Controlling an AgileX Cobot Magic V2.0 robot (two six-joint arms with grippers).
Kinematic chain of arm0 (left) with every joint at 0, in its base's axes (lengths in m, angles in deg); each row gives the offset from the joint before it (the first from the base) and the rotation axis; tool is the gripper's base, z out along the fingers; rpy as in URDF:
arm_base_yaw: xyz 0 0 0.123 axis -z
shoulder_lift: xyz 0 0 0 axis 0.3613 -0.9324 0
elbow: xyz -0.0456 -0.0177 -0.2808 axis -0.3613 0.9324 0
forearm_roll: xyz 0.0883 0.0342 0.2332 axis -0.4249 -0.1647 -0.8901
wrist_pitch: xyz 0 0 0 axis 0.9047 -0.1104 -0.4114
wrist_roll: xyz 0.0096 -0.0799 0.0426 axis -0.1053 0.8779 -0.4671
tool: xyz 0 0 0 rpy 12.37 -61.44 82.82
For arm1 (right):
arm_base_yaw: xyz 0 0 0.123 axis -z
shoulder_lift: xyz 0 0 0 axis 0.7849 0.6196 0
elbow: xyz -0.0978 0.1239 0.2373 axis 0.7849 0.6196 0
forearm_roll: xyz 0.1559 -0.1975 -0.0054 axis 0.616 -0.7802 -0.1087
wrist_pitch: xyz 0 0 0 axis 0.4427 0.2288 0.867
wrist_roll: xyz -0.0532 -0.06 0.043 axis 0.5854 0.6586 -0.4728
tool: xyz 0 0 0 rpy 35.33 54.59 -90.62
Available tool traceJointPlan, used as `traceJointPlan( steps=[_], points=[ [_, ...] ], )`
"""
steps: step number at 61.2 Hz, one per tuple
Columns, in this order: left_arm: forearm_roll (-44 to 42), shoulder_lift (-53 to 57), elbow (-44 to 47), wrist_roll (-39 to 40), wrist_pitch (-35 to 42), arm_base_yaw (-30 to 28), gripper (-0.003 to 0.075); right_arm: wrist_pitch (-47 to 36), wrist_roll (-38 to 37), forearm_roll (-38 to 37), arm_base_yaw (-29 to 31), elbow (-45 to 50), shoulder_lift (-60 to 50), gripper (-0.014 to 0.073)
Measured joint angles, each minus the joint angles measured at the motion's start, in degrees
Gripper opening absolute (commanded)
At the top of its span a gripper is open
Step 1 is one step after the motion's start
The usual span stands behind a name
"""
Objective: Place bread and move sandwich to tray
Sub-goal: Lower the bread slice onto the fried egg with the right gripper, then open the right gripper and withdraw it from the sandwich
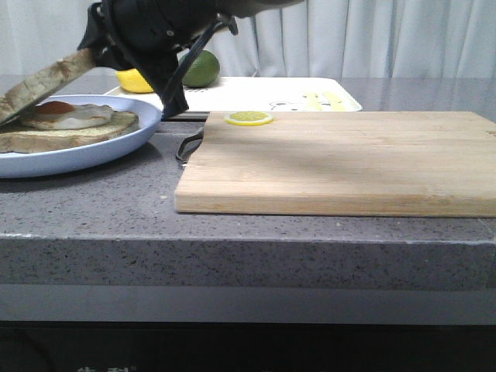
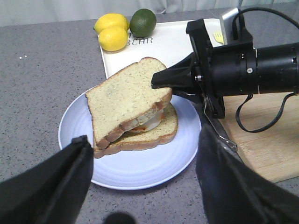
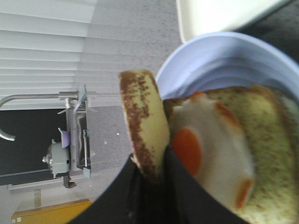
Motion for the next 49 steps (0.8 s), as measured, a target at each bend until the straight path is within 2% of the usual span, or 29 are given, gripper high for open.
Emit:
traceJointPlan(
  steps=[7, 13, 20, 31, 49],
  points=[
    [0.0, 0.0, 0.0, 0.0, 0.0, 0.0, 0.047, 0.0, 0.0, -0.45, 0.0, 1.06, 0.0, 0.0328],
    [0.0, 0.0, 0.0, 0.0, 0.0, 0.0, 0.047, 0.52, 0.23, -1.04, 0.0, 1.2, 0.0, 0.039],
    [0.0, 0.0, 0.0, 0.0, 0.0, 0.0, 0.047, 1.31, 0.46, -2.36, 0.0, 1.2, 0.0, 0.0398],
    [0.0, 0.0, 0.0, 0.0, 0.0, 0.0, 0.047, 4.11, 0.46, -8.46, 0.67, 1.2, 0.0, 0.0398],
    [0.0, 0.0, 0.0, 0.0, 0.0, 0.0, 0.047, 14.21, 0.56, -24.38, 5.96, 1.2, -4.36, 0.0398]
  ],
)
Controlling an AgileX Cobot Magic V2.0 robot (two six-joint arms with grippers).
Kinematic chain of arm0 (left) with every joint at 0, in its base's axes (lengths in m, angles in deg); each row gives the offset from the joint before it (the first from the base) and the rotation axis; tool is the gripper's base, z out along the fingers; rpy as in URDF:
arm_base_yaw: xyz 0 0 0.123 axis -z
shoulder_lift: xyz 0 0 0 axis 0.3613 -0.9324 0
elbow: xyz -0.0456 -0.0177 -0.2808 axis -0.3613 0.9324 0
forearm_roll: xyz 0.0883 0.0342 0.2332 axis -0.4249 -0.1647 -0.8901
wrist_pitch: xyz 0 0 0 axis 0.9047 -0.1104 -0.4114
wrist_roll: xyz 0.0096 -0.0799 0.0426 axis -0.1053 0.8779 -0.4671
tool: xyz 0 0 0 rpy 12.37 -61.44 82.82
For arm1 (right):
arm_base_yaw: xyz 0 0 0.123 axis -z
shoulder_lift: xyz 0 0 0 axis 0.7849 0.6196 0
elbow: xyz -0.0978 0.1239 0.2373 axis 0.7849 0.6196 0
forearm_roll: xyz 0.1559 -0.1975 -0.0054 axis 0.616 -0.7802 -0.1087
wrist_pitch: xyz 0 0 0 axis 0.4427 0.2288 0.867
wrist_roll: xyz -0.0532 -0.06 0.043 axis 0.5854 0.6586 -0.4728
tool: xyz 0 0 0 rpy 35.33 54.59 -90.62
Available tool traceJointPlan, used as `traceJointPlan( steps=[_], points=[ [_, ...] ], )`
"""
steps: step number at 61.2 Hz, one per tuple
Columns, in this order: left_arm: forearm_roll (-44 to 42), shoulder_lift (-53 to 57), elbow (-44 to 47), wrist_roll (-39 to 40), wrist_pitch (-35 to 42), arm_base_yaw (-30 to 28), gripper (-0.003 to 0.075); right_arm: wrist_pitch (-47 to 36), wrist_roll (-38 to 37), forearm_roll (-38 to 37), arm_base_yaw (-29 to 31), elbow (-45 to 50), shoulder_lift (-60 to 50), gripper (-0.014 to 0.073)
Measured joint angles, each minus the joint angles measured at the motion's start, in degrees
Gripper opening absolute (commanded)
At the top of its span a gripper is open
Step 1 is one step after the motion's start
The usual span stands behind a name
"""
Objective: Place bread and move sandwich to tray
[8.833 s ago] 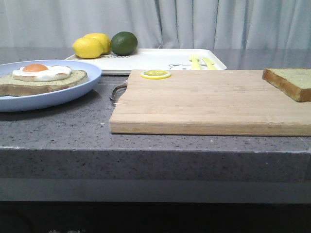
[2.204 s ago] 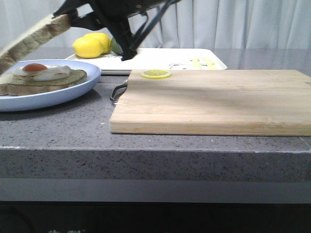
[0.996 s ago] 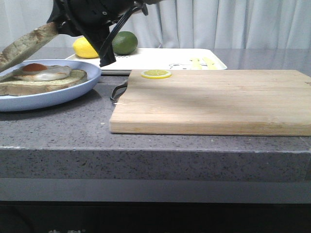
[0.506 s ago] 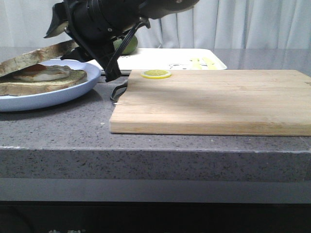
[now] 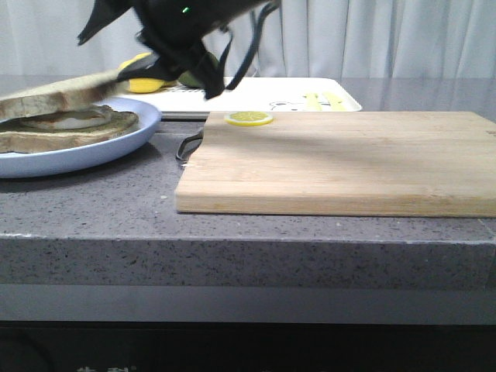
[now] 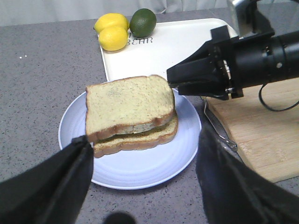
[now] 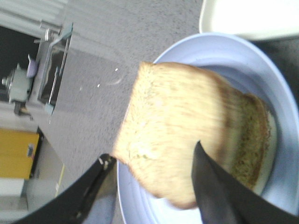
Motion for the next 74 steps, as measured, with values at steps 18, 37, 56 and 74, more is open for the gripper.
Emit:
traceJointPlan(
  steps=[18, 37, 56, 74],
  points=[
    [0.0, 0.0, 0.0, 0.0, 0.0, 0.0, 0.047, 14.2, -5.99, -23.36, 8.2, 0.0, -10.78, 0.0398],
    [-0.46, 0.0, 0.0, 0.0, 0.0, 0.0, 0.047, 33.64, -24.34, -66.33, 9.79, 0.5, -28.89, 0.0398],
    [-1.04, 0.0, 0.0, 0.0, 0.0, 0.0, 0.047, 33.45, -26.79, -74.23, 9.92, 11.36, -50.24, 0.0394],
    [-1.04, 0.0, 0.0, 0.0, 0.0, 0.0, 0.047, 27.34, -26.88, -74.51, 9.92, 27.63, -69.26, 0.0394]
  ],
)
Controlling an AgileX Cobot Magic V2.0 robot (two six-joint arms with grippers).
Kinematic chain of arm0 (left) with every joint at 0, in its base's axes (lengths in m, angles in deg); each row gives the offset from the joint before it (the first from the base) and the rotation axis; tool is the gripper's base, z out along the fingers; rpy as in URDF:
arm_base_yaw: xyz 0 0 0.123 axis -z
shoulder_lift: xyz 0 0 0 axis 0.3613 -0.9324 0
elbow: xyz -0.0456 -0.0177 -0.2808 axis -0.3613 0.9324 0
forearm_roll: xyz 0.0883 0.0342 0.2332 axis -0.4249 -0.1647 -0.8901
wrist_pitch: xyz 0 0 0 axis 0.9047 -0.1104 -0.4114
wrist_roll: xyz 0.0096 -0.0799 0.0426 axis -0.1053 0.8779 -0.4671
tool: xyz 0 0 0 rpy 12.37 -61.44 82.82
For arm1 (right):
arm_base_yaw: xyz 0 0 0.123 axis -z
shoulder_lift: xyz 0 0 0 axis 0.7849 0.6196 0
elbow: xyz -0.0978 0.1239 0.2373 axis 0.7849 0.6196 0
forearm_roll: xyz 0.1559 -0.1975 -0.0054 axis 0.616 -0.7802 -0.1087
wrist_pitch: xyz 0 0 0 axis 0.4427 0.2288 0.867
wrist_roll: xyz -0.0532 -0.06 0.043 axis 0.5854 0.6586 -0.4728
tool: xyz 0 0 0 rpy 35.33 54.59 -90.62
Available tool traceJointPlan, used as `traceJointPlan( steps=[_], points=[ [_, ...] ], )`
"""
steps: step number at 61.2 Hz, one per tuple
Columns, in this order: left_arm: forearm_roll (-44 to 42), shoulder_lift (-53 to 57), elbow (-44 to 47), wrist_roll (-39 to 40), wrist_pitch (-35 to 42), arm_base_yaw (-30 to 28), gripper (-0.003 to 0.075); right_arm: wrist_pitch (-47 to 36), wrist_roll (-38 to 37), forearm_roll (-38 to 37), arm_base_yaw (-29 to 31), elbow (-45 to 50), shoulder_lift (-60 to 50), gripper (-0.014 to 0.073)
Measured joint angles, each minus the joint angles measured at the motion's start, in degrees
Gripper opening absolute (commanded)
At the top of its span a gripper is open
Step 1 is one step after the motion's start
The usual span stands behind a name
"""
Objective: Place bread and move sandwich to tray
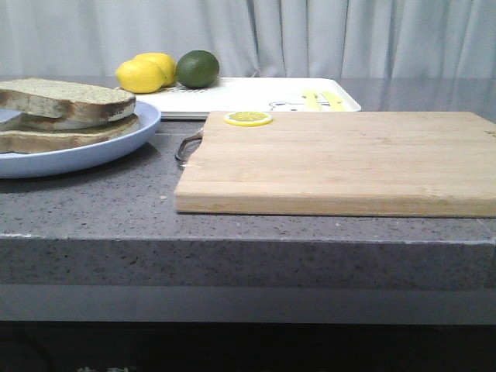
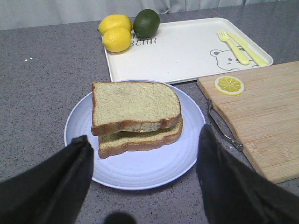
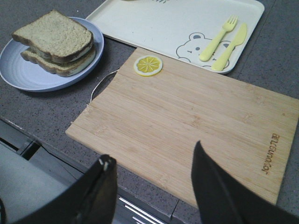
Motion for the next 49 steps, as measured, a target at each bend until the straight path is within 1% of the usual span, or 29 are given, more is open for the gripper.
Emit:
traceJointPlan(
  steps=[11, 21, 38, 49],
  points=[
    [0.0, 0.0, 0.0, 0.0, 0.0, 0.0, 0.047, -2.98, -0.16, 0.0, 0.0, 8.77, -9.5, 0.0394],
    [-0.13, 0.0, 0.0, 0.0, 0.0, 0.0, 0.047, -4.02, -0.15, 0.0, 0.0, 14.23, -14.02, 0.0394],
    [-0.13, 0.0, 0.0, 0.0, 0.0, 0.0, 0.0468, -4.46, -0.15, 0.0, 0.0, 15.95, -14.9, 0.0394],
    [-0.13, 0.0, 0.0, 0.0, 0.0, 0.0, 0.0417, -4.51, -0.15, 0.0, 0.0, 15.95, -14.93, 0.0394]
  ],
)
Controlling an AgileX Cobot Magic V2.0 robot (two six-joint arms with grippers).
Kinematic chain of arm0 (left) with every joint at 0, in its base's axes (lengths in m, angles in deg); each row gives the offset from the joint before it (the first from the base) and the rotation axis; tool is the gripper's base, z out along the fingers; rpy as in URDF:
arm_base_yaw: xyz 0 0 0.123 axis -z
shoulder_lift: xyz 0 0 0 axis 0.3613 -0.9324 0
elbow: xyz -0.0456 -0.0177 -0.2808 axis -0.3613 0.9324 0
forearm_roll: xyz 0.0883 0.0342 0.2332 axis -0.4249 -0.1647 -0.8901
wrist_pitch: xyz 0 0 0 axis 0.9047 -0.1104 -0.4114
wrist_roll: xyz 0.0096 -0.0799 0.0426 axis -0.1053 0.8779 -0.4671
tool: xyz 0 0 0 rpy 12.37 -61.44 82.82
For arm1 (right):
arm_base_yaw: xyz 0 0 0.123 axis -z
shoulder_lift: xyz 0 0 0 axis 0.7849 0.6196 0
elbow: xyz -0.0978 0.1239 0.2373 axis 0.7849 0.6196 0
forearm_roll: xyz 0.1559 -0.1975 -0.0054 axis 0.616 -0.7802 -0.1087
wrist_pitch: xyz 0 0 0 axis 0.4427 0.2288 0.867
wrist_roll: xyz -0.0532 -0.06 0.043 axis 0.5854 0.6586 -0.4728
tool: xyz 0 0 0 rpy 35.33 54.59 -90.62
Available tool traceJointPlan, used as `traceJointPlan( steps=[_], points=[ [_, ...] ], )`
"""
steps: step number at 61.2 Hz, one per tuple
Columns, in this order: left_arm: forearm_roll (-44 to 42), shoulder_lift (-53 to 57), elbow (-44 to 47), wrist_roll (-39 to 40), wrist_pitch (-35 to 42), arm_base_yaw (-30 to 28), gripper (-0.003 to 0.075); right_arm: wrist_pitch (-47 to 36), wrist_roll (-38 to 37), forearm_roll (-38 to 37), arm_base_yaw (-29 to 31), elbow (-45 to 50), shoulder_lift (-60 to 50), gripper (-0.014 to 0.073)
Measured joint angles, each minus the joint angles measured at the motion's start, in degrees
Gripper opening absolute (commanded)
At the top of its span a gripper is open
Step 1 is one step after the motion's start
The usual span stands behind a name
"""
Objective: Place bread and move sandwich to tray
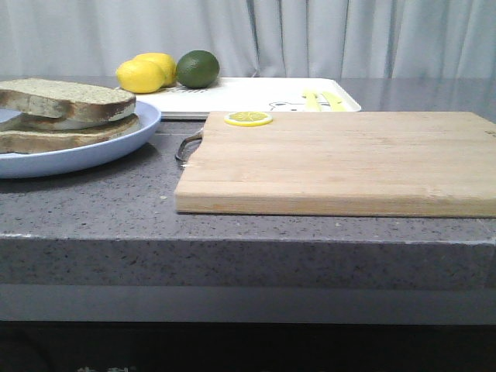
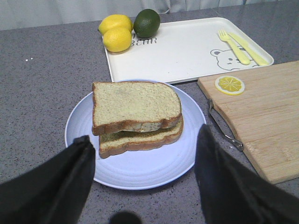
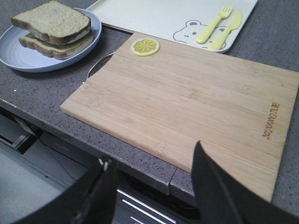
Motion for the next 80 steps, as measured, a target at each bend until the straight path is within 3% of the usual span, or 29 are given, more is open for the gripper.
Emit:
traceJointPlan(
  steps=[18, 29, 43, 64, 80],
  points=[
    [0.0, 0.0, 0.0, 0.0, 0.0, 0.0, 0.0345, -0.13, -0.04, 0.0, 0.0, 0.0, 0.0, 0.0394],
    [0.0, 0.0, 0.0, 0.0, 0.0, 0.0, 0.0343, -0.44, -0.14, 0.0, 0.0, 0.0, 0.0, 0.0394],
    [-4.72, -1.84, -1.4, 5.23, -1.85, 0.0, 0.0426, -0.44, -0.14, 0.0, 0.0, 0.0, 0.0, 0.0394],
    [-24.76, -17.01, -12.32, 18.55, -16.21, 0.0, 0.0435, -0.44, -0.17, 0.0, 0.0, 0.0, 0.0, 0.0394],
    [-21.82, -31.42, -22.93, 16.76, -21.12, -7.02, 0.0421, -0.44, -0.17, 0.0, 0.0, 0.0, 0.0, 0.0394]
  ],
)
